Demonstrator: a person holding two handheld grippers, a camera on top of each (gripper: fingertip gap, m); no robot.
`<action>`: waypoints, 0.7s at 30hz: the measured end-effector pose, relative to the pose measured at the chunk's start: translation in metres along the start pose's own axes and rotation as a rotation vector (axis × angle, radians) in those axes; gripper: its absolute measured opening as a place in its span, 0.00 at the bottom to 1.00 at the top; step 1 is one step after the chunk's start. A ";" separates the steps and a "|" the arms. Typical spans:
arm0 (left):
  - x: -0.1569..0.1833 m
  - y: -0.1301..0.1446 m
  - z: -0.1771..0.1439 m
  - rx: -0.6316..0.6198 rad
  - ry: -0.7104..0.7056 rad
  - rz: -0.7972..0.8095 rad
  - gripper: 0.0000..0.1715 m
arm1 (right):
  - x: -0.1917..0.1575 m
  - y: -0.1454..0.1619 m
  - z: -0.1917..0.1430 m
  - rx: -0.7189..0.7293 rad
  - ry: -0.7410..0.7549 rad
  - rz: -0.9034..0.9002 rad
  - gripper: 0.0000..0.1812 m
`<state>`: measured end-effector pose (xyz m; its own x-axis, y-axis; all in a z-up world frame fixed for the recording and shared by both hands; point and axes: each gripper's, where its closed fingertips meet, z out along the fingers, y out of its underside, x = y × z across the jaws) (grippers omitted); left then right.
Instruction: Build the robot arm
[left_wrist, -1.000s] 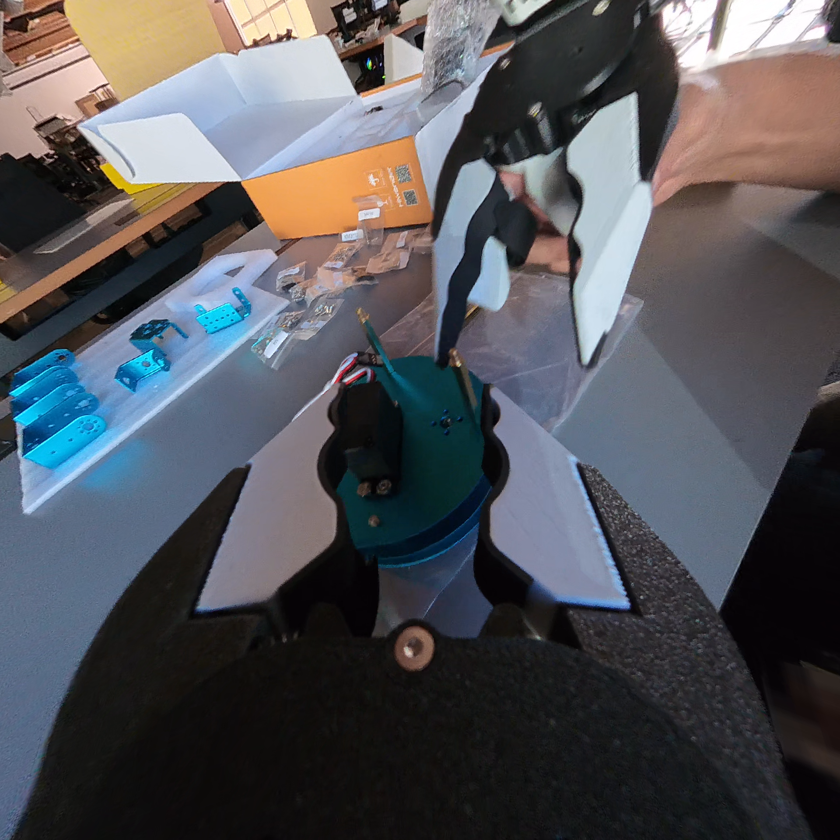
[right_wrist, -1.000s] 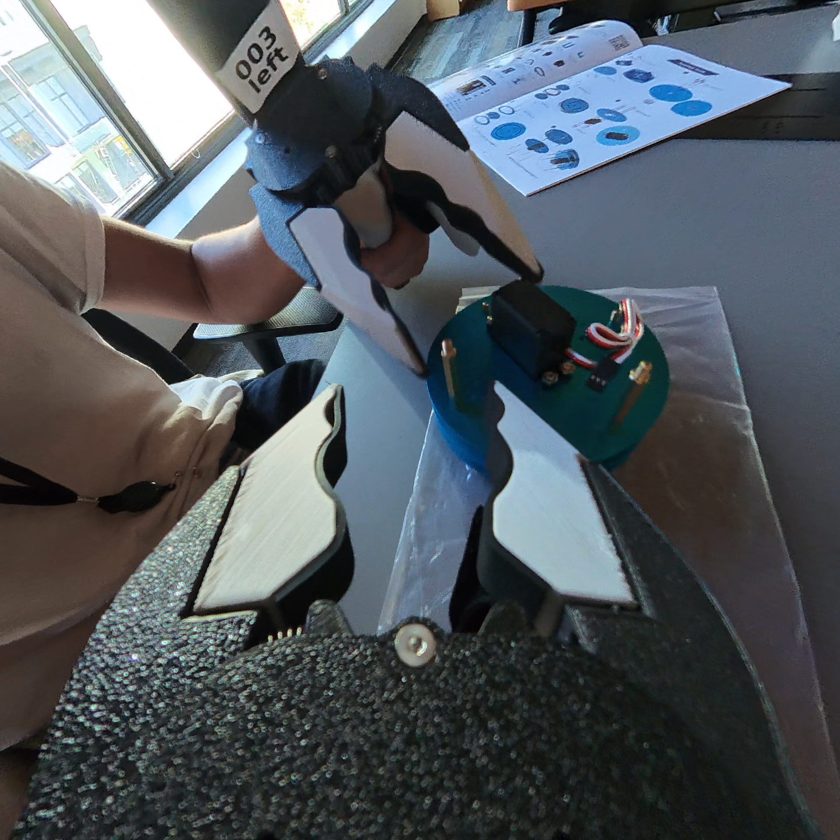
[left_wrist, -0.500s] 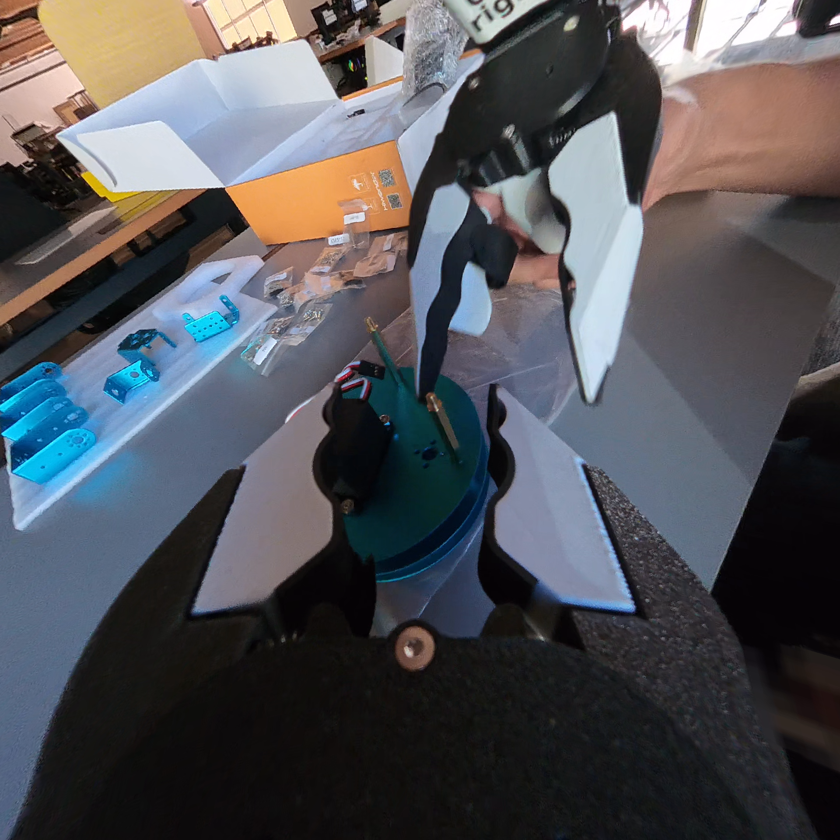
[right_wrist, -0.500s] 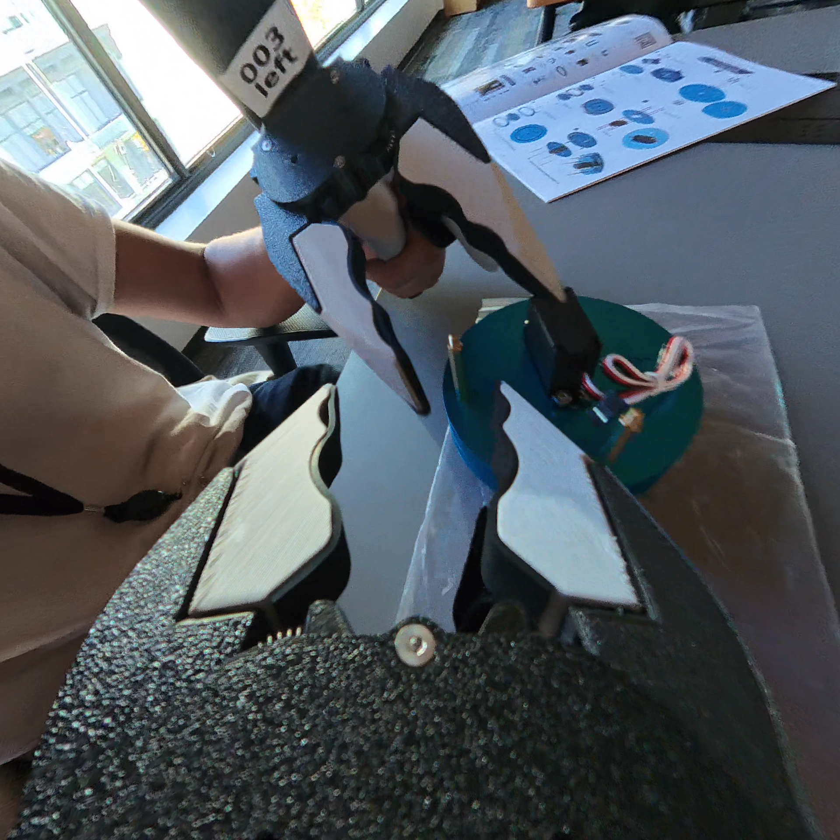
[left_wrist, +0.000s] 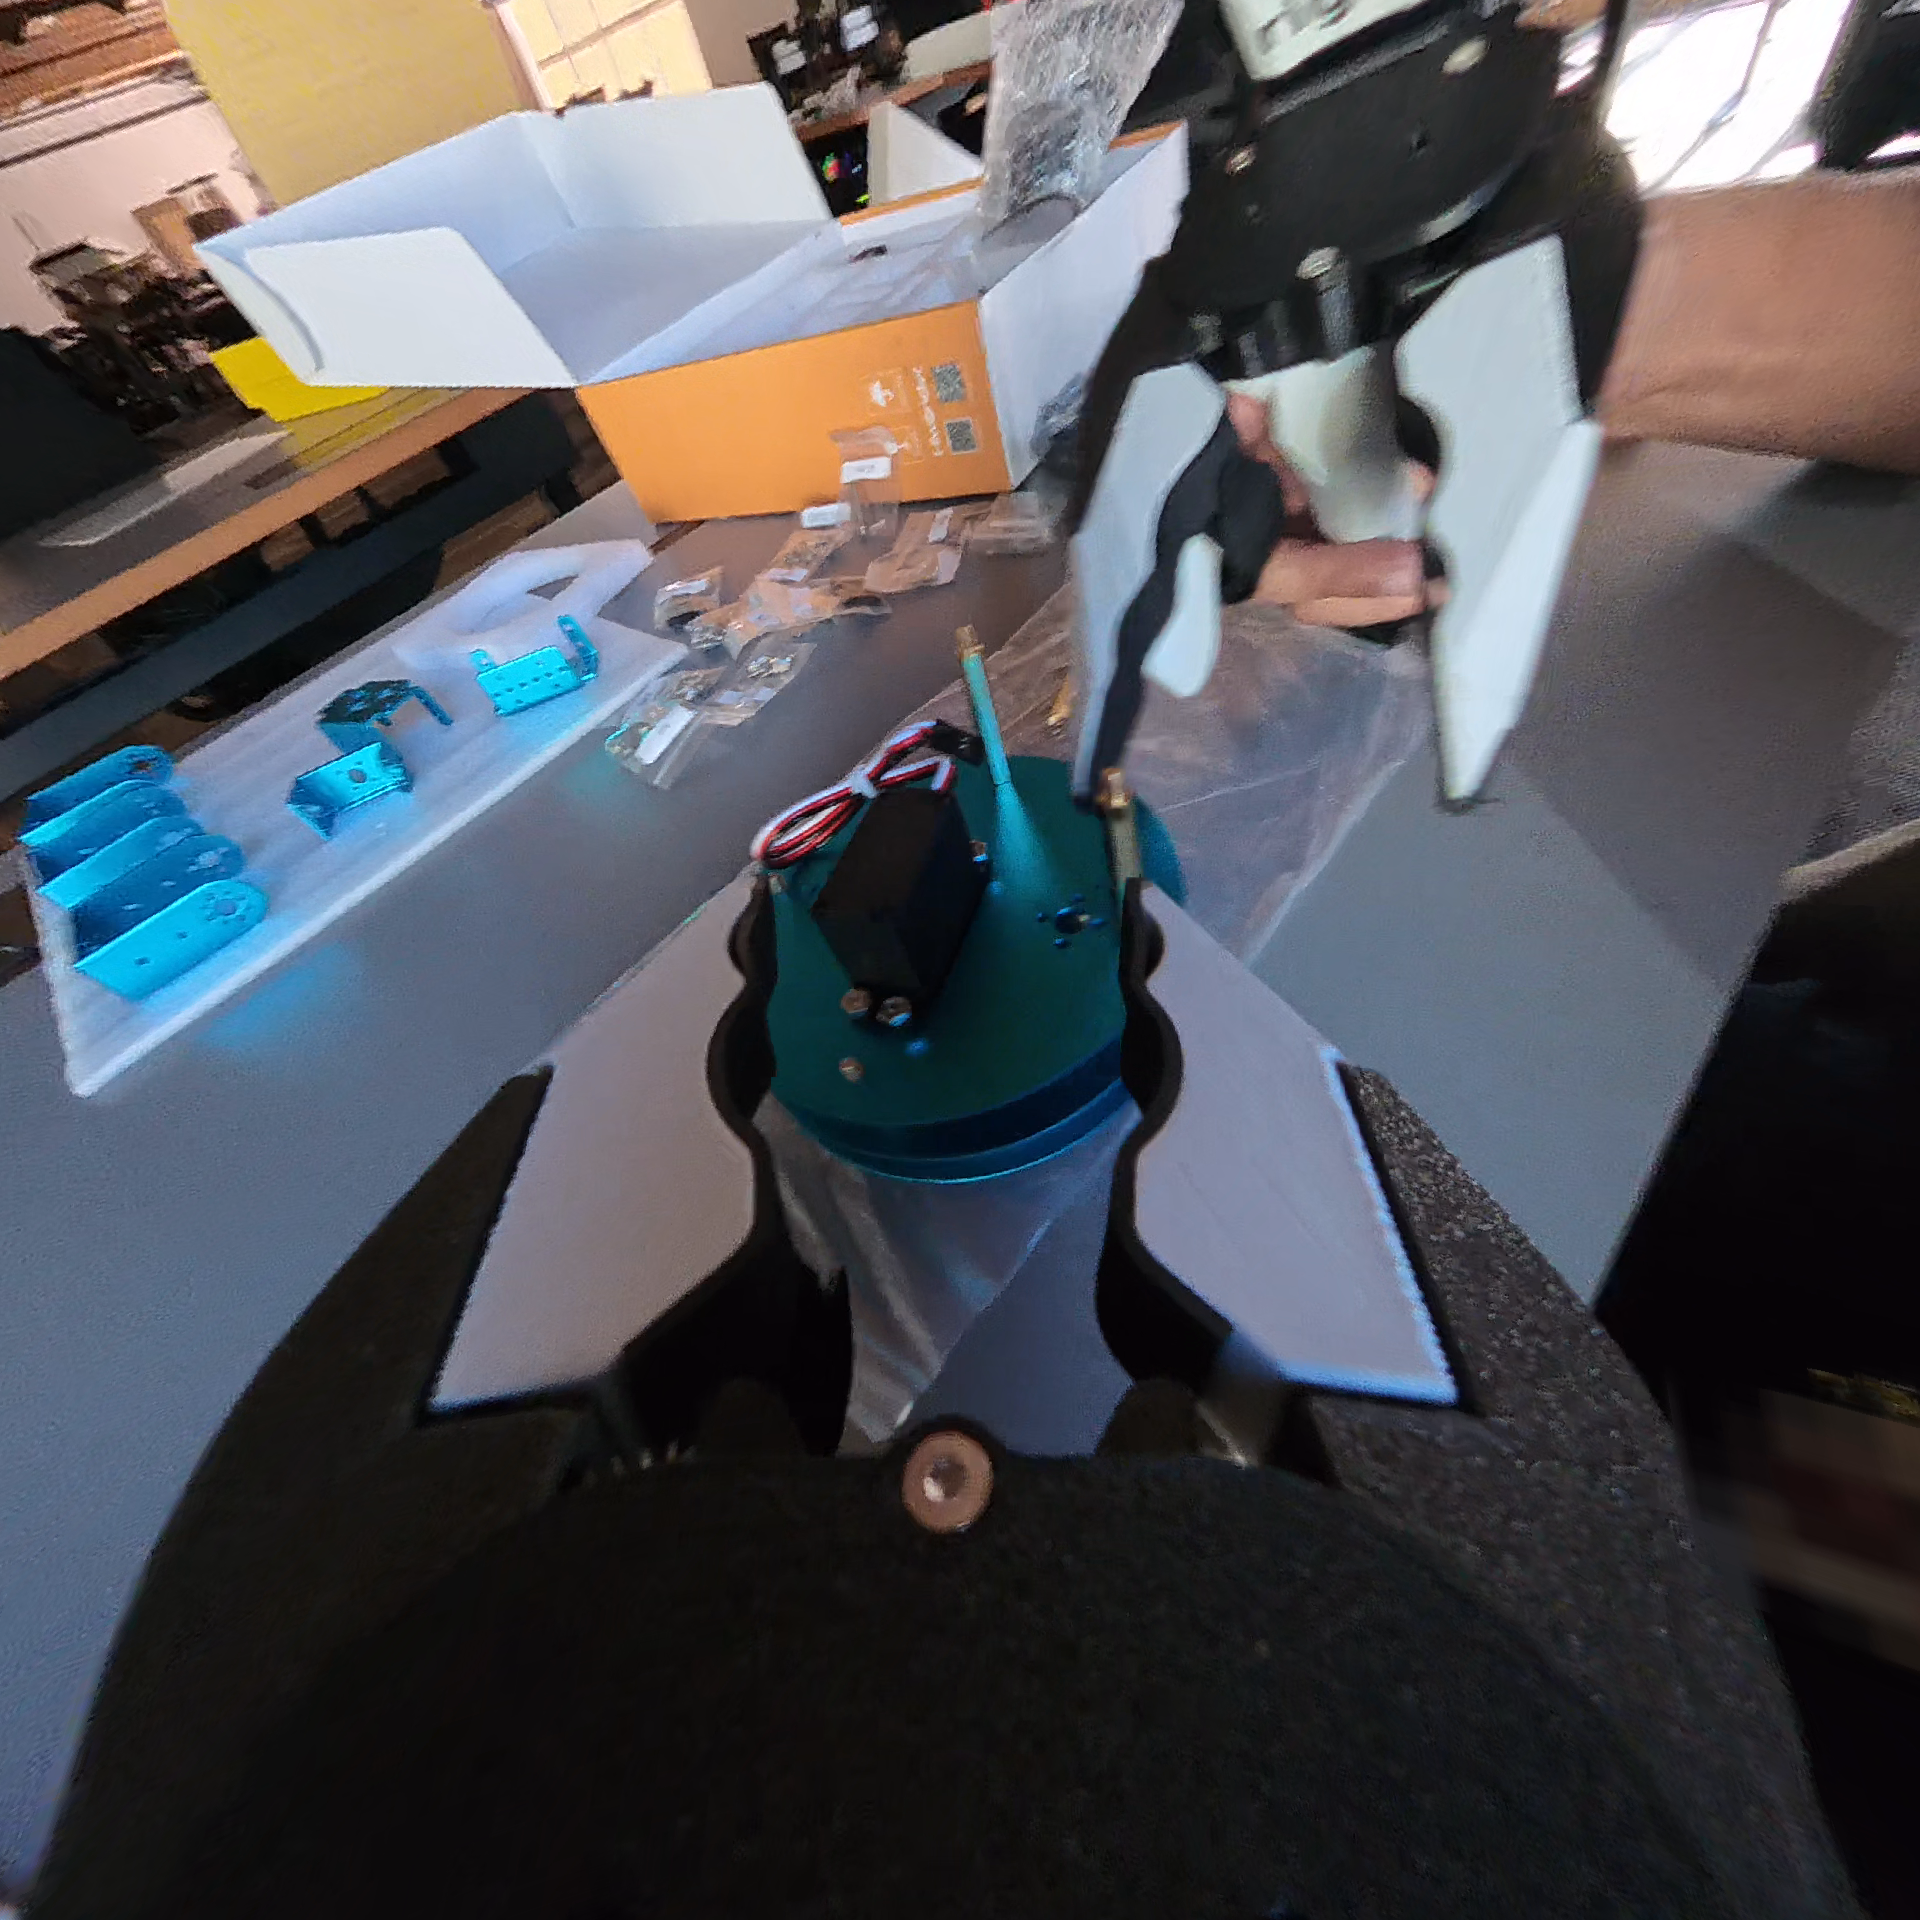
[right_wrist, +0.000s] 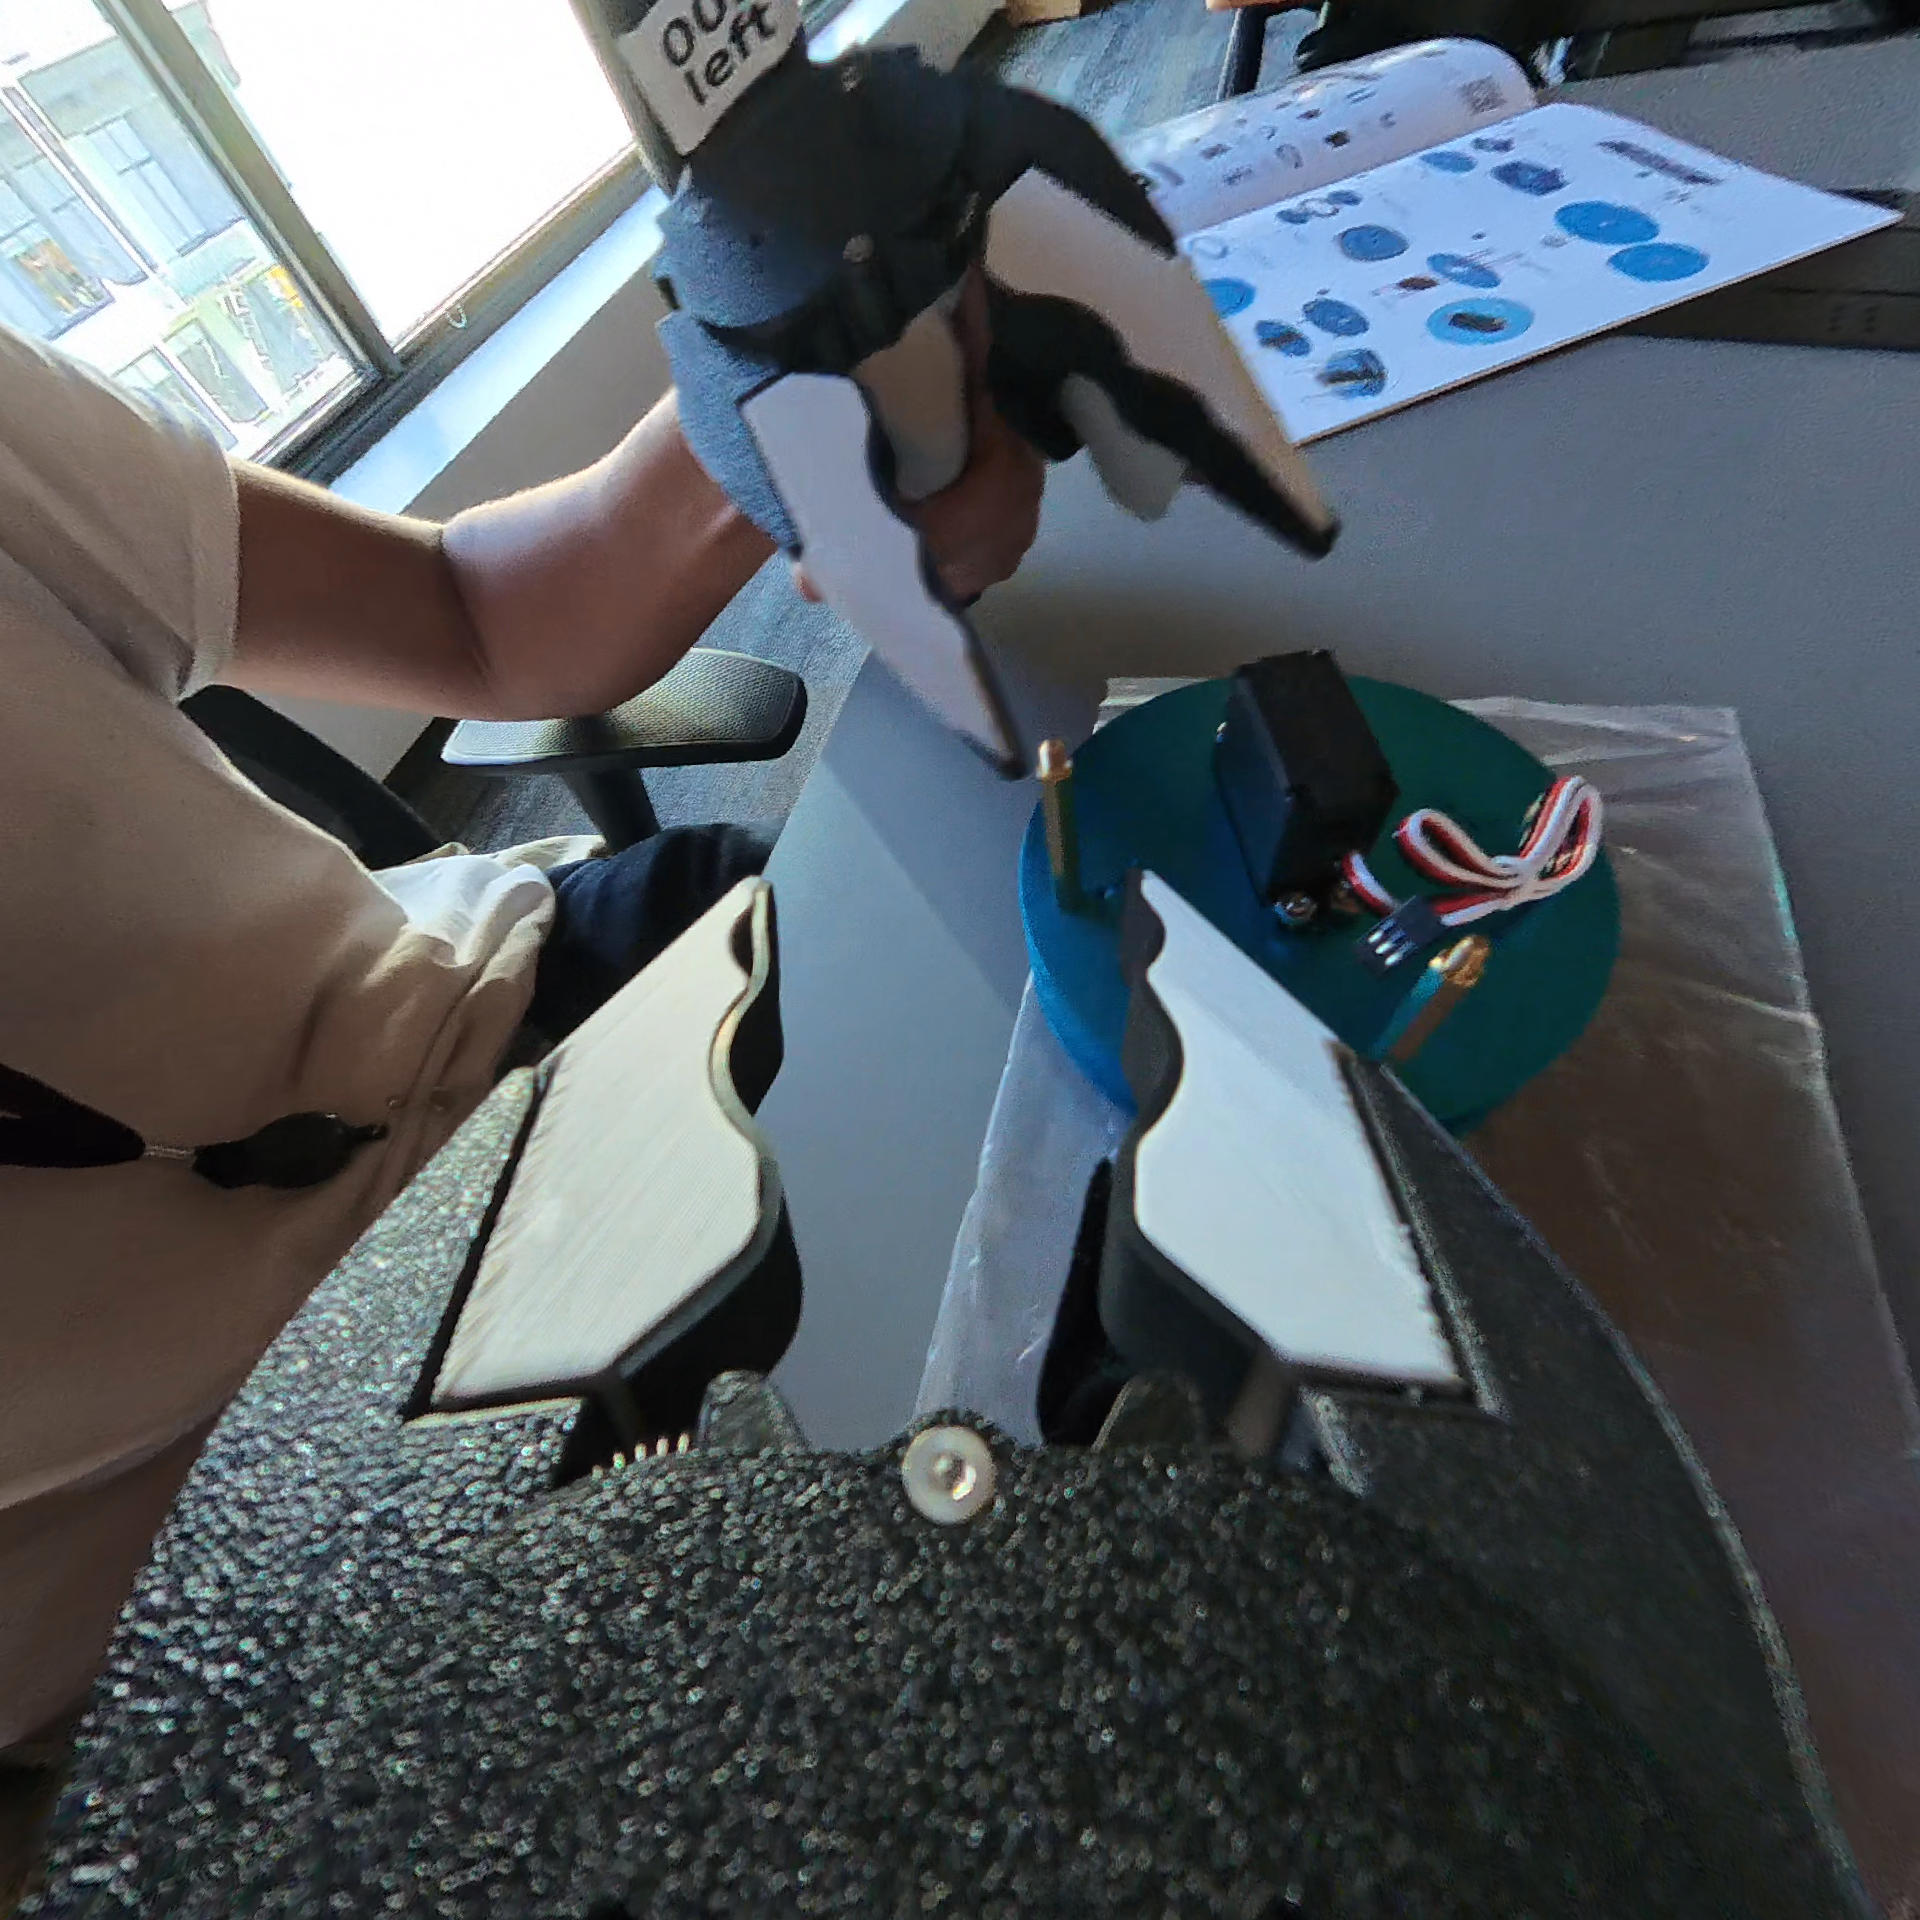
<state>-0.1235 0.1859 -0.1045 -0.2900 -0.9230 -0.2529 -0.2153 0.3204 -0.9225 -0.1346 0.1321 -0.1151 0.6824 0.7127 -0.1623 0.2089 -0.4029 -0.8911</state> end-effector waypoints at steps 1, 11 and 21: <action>0.005 -0.002 0.000 0.012 0.021 -0.008 0.38 | 0.002 -0.004 0.003 0.013 0.000 -0.003 0.37; -0.004 0.007 0.013 -0.030 0.020 -0.011 0.45 | -0.012 -0.003 0.009 0.001 -0.074 0.064 0.36; 0.008 0.002 0.028 -0.022 0.047 0.013 0.44 | -0.009 -0.005 0.036 -0.048 -0.015 -0.031 0.40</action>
<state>-0.1005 0.1729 -0.1163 -0.3359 -0.9080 -0.2505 -0.2312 0.3373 -0.9126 -0.1667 0.1487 -0.1246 0.6643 0.7339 -0.1417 0.2636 -0.4074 -0.8744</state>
